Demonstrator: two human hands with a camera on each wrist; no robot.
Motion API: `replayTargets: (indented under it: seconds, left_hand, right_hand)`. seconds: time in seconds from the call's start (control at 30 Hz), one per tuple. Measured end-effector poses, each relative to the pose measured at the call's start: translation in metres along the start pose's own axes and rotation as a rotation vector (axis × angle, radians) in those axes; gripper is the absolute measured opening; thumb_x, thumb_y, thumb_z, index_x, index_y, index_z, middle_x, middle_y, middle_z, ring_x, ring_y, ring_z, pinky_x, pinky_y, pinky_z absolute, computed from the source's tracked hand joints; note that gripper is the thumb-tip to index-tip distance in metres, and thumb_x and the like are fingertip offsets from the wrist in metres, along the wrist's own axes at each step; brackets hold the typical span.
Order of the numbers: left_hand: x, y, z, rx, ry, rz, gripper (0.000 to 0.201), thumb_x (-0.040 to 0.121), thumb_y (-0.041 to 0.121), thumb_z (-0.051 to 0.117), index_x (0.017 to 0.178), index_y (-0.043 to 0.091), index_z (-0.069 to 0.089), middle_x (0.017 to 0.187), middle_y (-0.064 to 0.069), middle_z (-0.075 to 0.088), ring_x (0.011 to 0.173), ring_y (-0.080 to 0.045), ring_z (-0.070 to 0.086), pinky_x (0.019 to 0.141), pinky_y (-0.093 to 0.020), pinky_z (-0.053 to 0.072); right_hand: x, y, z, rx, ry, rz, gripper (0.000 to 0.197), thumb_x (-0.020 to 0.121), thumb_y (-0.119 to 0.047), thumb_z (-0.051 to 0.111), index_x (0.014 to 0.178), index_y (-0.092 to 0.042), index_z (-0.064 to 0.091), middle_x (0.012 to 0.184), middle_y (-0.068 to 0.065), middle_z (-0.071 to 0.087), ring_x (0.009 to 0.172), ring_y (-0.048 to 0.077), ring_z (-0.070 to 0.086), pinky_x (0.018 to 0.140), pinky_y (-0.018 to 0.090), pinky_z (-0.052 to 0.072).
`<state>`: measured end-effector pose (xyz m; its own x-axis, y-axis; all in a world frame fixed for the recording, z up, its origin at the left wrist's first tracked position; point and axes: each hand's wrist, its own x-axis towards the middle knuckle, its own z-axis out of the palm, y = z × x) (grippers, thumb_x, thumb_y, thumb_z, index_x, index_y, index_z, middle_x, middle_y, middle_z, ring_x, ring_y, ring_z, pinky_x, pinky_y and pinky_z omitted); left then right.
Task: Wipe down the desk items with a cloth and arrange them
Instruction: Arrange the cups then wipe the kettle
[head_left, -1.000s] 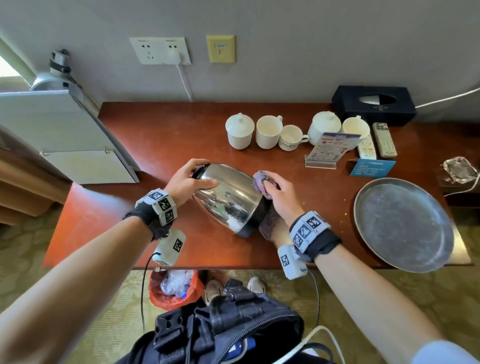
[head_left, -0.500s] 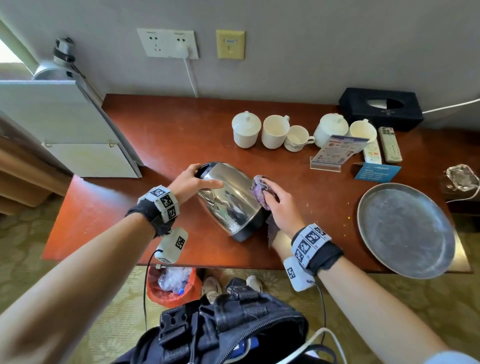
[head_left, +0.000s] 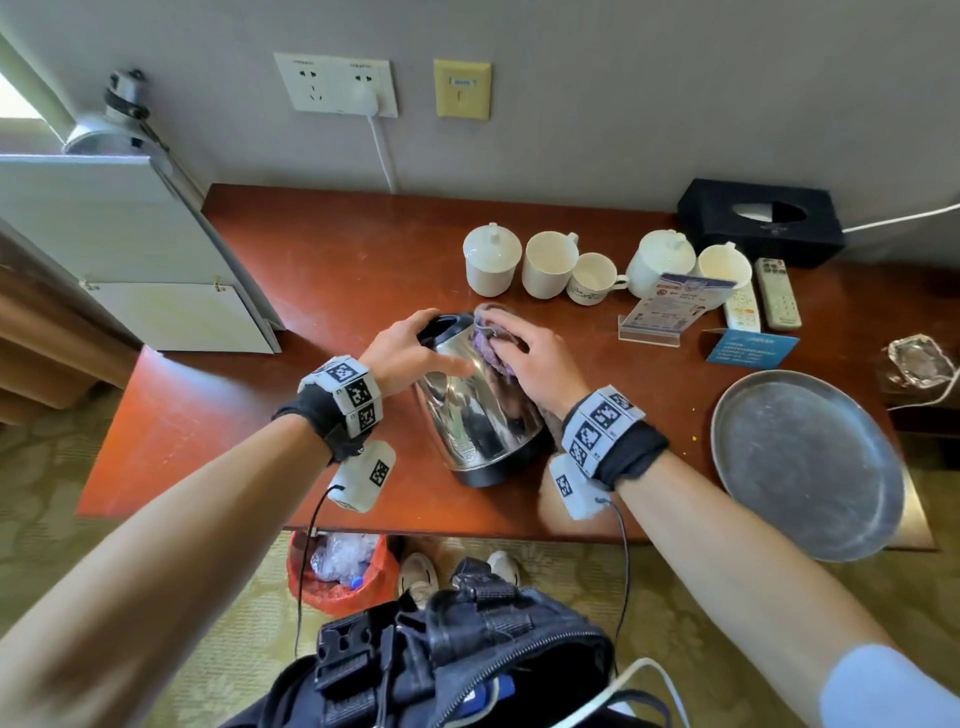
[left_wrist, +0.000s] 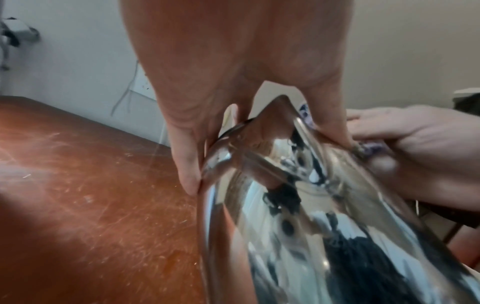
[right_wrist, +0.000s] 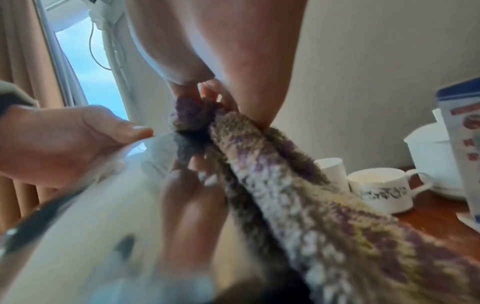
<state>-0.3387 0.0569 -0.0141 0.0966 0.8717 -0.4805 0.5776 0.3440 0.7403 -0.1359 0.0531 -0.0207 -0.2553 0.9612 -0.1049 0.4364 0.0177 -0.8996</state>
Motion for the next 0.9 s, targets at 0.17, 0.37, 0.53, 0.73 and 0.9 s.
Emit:
replayTargets:
  seconds: [0.17,0.37,0.53,0.73,0.9]
  left_hand:
    - [0.002,0.01,0.009,0.06,-0.013,0.052,0.095,0.071,0.039,0.087,0.152,0.026,0.037,0.131,0.005,0.06,0.119,-0.016,0.055,0.092,-0.024,0.041]
    - [-0.001,0.008,0.01,0.052,-0.012,0.041,0.1,0.073,0.036,0.087,0.155,0.022,0.031,0.135,0.004,0.053,0.116,-0.011,0.047,0.092,-0.023,0.036]
    - [-0.002,0.009,0.01,0.077,-0.002,0.083,0.098,0.071,0.037,0.088,0.153,0.025,0.036,0.138,0.002,0.057,0.124,-0.016,0.053,0.096,-0.024,0.038]
    - [0.001,0.019,0.014,0.127,0.032,0.153,0.107,0.061,0.046,0.091,0.152,0.028,0.039,0.139,0.001,0.058,0.127,-0.018,0.054,0.107,-0.035,0.043]
    - [0.006,0.034,0.021,0.219,0.086,0.21,0.107,0.06,0.048,0.089,0.152,0.033,0.037,0.147,0.002,0.047,0.132,-0.02,0.048,0.111,-0.044,0.041]
  right_hand:
    - [0.008,-0.009,-0.001,-0.015,-0.019,-0.066,0.033,0.096,-0.017,0.057,0.126,-0.028,0.067,0.13,-0.013,0.064,0.123,0.003,0.055,0.106,0.019,0.04]
    - [0.03,0.004,-0.005,0.068,0.039,0.127,0.027,0.095,-0.023,0.057,0.117,-0.025,0.072,0.105,-0.004,0.075,0.088,0.007,0.063,0.094,0.036,0.05]
    - [0.028,-0.003,-0.009,0.033,0.011,0.109,0.03,0.097,-0.017,0.056,0.122,-0.022,0.069,0.106,-0.006,0.073,0.098,0.007,0.064,0.091,0.018,0.046]
    - [0.02,0.007,-0.019,0.176,0.082,0.079,0.033,0.097,-0.014,0.058,0.128,-0.018,0.066,0.099,-0.015,0.067,0.08,-0.006,0.057,0.085,0.013,0.045]
    - [0.021,0.013,-0.026,0.344,0.192,0.115,0.031,0.094,-0.02,0.06,0.123,-0.018,0.069,0.109,-0.004,0.073,0.094,0.006,0.068,0.096,0.033,0.052]
